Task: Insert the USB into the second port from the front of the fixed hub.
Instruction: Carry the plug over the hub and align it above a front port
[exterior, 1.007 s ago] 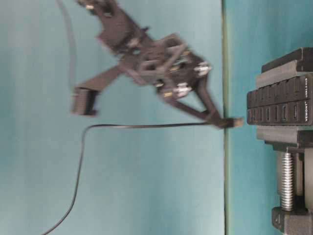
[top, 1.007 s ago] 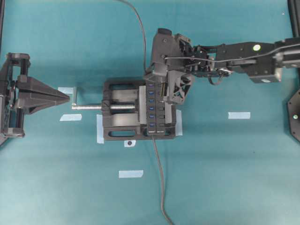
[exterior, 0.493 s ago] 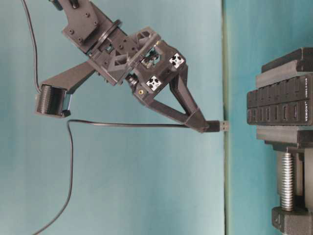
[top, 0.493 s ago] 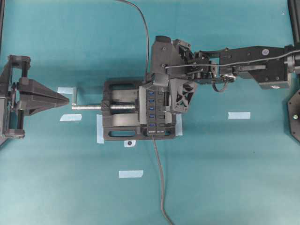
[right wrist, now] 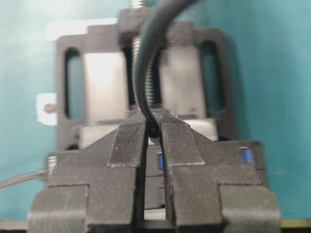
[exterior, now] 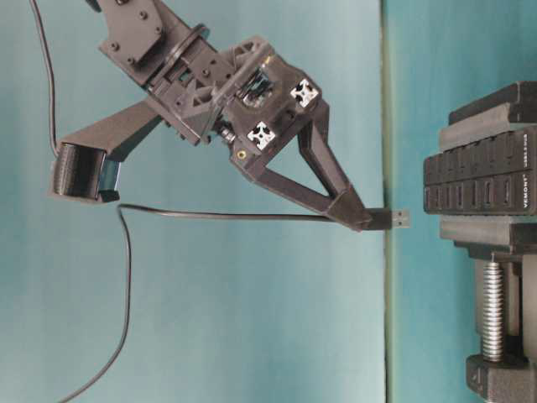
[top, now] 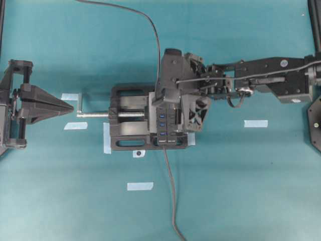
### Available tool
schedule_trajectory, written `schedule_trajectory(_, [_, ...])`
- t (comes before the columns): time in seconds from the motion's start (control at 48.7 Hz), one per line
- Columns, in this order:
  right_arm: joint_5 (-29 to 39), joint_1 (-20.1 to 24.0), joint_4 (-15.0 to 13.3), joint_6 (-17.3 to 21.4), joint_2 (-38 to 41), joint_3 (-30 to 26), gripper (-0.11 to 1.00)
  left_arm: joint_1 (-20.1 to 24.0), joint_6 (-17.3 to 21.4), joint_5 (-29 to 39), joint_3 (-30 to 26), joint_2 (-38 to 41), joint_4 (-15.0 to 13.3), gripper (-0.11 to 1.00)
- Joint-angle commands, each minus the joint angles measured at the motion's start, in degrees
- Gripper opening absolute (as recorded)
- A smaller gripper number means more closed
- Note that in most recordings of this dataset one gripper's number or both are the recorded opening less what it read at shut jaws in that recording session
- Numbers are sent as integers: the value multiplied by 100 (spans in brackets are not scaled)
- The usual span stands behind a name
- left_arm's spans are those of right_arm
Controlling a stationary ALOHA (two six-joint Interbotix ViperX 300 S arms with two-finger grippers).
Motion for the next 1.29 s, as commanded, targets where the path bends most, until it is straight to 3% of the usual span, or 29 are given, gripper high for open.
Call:
schedule_trajectory(0.0, [-18, 79, 26, 44, -167, -53, 3, -9, -9, -26, -132, 9, 9, 0])
schedule_trajectory(0.308, [97, 202, 79, 53, -185, -44, 3, -9, -9, -26, -141, 18, 9, 0])
schedule_trajectory(0.575, [158, 272, 62, 492, -246, 62, 3, -9, -9, -26, -149, 18, 9, 0])
schedule_trajectory(1.274, [-141, 396, 53, 510, -79, 246, 3, -9, -9, -35, -149, 18, 9, 0])
